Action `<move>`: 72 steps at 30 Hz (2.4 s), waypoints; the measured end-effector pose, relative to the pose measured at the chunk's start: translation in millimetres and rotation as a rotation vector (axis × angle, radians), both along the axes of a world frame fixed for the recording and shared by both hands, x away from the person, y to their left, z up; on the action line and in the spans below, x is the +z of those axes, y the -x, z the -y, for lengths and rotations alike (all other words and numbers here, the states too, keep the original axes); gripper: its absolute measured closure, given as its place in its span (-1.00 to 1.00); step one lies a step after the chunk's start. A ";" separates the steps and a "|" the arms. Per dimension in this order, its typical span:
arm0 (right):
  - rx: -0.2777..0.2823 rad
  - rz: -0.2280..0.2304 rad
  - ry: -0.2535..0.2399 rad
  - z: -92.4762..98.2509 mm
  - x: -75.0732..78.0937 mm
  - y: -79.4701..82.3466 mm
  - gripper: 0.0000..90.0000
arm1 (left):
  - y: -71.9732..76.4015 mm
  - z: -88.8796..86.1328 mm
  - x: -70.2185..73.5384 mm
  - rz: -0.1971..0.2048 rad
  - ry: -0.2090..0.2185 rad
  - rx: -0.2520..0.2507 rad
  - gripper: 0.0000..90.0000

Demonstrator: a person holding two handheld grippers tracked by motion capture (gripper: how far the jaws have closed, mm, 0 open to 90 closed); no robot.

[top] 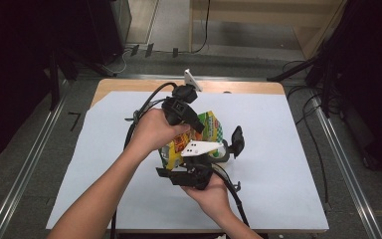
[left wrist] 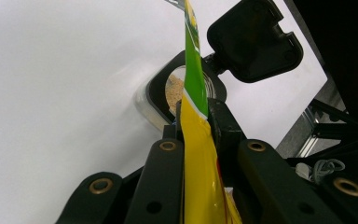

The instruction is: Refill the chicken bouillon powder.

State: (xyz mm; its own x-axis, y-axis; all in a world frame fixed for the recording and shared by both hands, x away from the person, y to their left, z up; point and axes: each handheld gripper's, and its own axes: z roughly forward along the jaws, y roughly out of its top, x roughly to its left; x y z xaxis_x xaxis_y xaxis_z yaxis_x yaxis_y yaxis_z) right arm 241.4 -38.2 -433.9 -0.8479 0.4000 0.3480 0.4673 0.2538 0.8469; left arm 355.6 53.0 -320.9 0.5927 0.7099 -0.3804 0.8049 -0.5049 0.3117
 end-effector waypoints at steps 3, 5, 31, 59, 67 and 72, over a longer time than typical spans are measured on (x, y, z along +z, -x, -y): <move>-0.001 0.000 -0.003 -0.1 0.2 0.0 0.38 | 0.0 0.4 0.8 0.001 -0.002 0.000 0.89; -0.001 -0.001 -0.006 -0.1 0.6 -0.1 0.37 | 0.1 0.8 1.3 0.006 -0.002 0.002 0.89; -0.008 -0.003 0.001 0.6 0.9 -1.6 0.41 | 2.9 7.4 4.0 0.018 -0.008 -0.006 0.88; -0.009 -0.005 0.004 1.1 0.5 -2.1 0.39 | 1.5 8.5 3.2 0.012 -0.008 -0.010 0.88; -0.015 -0.001 0.008 0.6 0.1 -3.2 0.38 | 0.6 7.9 2.9 0.014 -0.002 -0.007 0.88; -0.017 -0.007 0.004 0.7 -0.5 -3.5 0.37 | 0.1 8.5 1.7 0.012 -0.006 -0.008 0.88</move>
State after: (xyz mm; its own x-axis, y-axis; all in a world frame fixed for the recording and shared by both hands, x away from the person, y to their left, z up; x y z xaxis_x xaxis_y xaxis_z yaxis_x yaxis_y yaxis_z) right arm 244.9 -38.9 -434.4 -0.8383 0.4162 0.3522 0.4777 0.2493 0.8424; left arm 355.5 44.5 -319.2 0.6025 0.7078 -0.3688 0.7973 -0.5130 0.3179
